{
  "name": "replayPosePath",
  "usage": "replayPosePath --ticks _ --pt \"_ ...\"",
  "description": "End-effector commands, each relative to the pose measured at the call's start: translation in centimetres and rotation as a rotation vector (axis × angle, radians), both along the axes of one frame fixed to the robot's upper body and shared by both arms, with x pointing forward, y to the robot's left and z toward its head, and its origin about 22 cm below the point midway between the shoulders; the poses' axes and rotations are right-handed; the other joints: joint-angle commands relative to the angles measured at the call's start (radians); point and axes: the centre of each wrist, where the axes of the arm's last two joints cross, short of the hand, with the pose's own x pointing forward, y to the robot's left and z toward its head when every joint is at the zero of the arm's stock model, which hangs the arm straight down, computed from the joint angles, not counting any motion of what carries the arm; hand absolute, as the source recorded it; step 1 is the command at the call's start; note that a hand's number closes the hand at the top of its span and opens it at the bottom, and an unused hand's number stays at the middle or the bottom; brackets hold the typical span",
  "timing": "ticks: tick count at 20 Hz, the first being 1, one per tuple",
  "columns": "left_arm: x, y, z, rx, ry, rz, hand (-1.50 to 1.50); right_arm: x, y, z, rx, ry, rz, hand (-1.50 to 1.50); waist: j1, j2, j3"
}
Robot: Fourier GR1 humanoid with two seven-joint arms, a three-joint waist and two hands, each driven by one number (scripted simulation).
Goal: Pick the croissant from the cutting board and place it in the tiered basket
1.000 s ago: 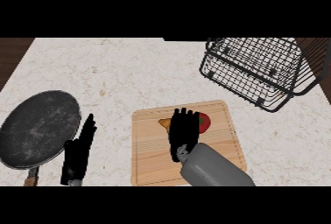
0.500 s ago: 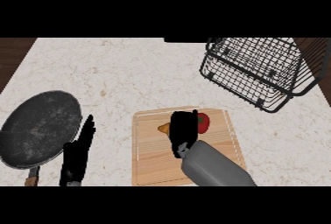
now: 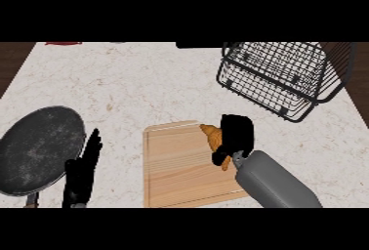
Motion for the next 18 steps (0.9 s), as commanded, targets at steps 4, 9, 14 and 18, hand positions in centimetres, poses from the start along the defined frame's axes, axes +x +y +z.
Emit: replayPosePath --ticks 4,9,14,18 --pt "-0.5 1.7 -0.1 0.012 0.006 0.047 0.00 -0.1 -17.0 3.2 0.178 -0.066 -0.239 1.50 -0.048 0.005 0.001" --pt "-1.5 1.1 -0.5 -0.010 0.009 0.051 0.00 -0.7 -20.5 10.5 0.409 -0.291 -0.311 1.50 -0.049 -0.002 0.000" --pt "-1.2 1.2 -0.1 -0.010 0.025 0.047 0.00 -3.0 -21.6 17.5 0.499 -0.529 -0.278 1.50 -0.052 -0.004 -0.001" --pt "-0.7 -0.4 -0.4 -0.004 0.013 0.042 0.00 -6.6 -21.7 23.6 0.381 -0.599 -0.194 1.50 -0.043 0.000 -0.001"
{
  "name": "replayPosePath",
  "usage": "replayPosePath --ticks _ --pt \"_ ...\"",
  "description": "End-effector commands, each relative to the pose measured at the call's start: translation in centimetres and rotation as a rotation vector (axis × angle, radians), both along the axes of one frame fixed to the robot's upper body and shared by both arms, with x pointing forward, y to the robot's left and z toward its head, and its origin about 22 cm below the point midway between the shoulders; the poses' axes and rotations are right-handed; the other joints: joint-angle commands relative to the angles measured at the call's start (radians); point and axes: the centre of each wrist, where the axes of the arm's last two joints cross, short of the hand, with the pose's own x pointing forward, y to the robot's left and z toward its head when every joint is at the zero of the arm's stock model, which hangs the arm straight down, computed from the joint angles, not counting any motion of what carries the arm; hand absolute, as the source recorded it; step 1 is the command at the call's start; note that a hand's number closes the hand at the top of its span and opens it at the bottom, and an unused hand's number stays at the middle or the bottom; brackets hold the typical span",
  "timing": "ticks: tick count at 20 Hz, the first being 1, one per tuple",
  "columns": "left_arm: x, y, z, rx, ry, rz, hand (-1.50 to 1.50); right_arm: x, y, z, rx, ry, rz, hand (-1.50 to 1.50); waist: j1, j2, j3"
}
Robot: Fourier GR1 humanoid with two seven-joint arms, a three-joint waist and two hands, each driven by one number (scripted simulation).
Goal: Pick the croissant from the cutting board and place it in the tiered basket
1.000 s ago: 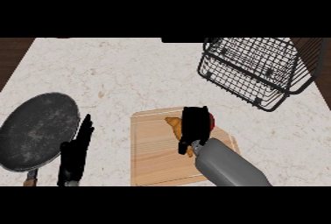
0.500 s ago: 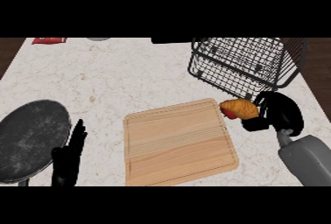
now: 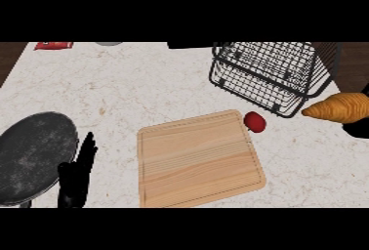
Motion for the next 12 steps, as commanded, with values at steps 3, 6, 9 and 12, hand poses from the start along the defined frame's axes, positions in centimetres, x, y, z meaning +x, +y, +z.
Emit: replayPosePath --ticks 3,6,9,12 --pt "0.6 -1.0 -0.4 0.004 -0.007 -0.040 0.00 -4.7 -0.4 8.1 -0.070 -0.123 -0.024 1.50 0.038 0.010 -0.001" --pt "1.6 -0.2 0.8 0.012 -0.020 -0.064 0.00 -5.2 -0.9 10.3 -0.083 -0.105 -0.055 1.50 0.058 0.014 0.000" --pt "0.6 -2.1 0.8 -0.016 -0.012 -0.073 0.00 -3.3 -1.0 11.2 -0.051 -0.118 -0.086 1.50 0.073 0.017 0.000" --pt "3.1 -1.9 1.0 0.010 -0.025 -0.077 0.00 -2.1 1.3 11.8 -0.040 -0.131 -0.089 1.50 0.079 0.019 -0.001"
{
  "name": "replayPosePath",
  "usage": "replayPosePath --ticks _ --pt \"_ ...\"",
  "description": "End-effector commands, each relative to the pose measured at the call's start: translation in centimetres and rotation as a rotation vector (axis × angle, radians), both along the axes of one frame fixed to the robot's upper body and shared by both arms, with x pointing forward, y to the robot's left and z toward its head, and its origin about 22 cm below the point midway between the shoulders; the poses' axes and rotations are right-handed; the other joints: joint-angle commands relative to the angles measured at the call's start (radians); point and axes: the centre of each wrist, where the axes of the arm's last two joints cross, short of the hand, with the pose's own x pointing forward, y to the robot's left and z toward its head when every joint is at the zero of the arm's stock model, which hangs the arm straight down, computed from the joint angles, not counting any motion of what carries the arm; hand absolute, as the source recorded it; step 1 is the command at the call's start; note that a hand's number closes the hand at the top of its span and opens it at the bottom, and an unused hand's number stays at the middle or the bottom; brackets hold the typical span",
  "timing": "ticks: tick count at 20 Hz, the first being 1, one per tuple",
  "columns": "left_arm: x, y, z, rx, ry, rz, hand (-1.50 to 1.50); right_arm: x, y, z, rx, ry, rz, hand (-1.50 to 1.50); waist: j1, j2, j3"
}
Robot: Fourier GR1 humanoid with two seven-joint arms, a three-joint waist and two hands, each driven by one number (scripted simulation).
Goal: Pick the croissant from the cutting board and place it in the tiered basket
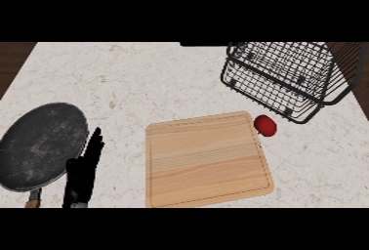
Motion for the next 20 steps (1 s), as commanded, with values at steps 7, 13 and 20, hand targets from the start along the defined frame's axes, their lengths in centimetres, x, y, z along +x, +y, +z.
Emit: replayPosePath --ticks 7,13,20 --pt "1.0 -1.3 0.3 -0.019 0.008 -0.034 0.00 7.5 -0.8 1.1 0.037 -0.001 -0.052 1.50 0.019 0.005 0.000" --pt "1.5 -0.1 0.2 0.005 -0.006 -0.023 0.00 11.7 -0.3 -0.2 0.042 0.055 0.024 1.50 0.020 0.006 0.000" --pt "0.5 -1.7 0.3 0.008 -0.012 -0.029 0.00 16.5 0.4 -4.5 -0.019 0.119 0.041 1.50 0.029 0.009 0.001"
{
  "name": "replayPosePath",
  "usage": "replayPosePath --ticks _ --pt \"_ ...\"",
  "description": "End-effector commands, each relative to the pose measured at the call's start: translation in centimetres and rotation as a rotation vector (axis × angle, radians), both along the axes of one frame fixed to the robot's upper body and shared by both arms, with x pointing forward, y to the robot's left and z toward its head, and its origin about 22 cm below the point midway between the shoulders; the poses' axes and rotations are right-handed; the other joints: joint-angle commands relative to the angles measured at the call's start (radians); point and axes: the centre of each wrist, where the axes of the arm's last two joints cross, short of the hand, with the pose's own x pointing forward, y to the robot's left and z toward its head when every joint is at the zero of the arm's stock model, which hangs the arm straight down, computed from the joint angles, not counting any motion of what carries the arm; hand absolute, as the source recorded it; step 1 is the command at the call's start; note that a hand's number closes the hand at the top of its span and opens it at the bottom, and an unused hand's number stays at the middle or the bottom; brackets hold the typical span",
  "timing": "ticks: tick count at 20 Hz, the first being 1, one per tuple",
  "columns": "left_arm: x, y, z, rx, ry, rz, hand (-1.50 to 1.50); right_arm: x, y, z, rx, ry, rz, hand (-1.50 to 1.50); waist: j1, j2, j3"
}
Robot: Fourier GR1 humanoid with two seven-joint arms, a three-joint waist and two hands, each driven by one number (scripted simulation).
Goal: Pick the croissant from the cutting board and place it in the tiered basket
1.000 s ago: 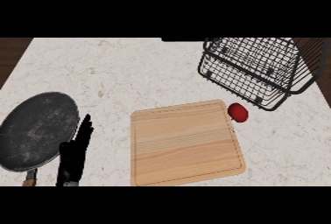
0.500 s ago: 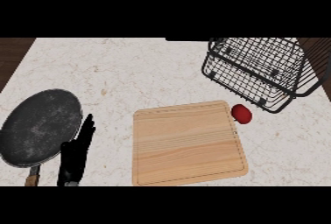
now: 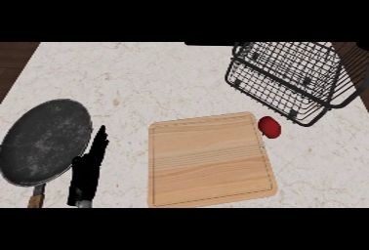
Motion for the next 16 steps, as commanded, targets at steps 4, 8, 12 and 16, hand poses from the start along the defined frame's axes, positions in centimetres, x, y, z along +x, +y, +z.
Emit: replayPosePath --ticks 4,8,12,16 --pt "0.1 0.2 -0.6 -0.026 0.000 0.010 0.00 4.0 3.0 -3.2 -0.030 0.056 -0.017 1.50 -0.005 -0.001 0.000" --pt "-0.8 -0.2 0.2 -0.022 -0.016 -0.014 0.00 5.5 1.0 -6.4 0.028 0.049 -0.060 1.50 0.007 0.002 0.001" --pt "-0.7 1.8 0.1 0.030 -0.011 0.010 0.00 5.5 1.2 -8.9 0.163 0.036 -0.025 1.50 0.000 0.000 0.001" --pt "0.2 -0.5 0.3 0.012 -0.003 0.007 0.00 6.0 1.5 -9.5 0.423 0.015 -0.010 -1.50 0.000 0.002 0.002"
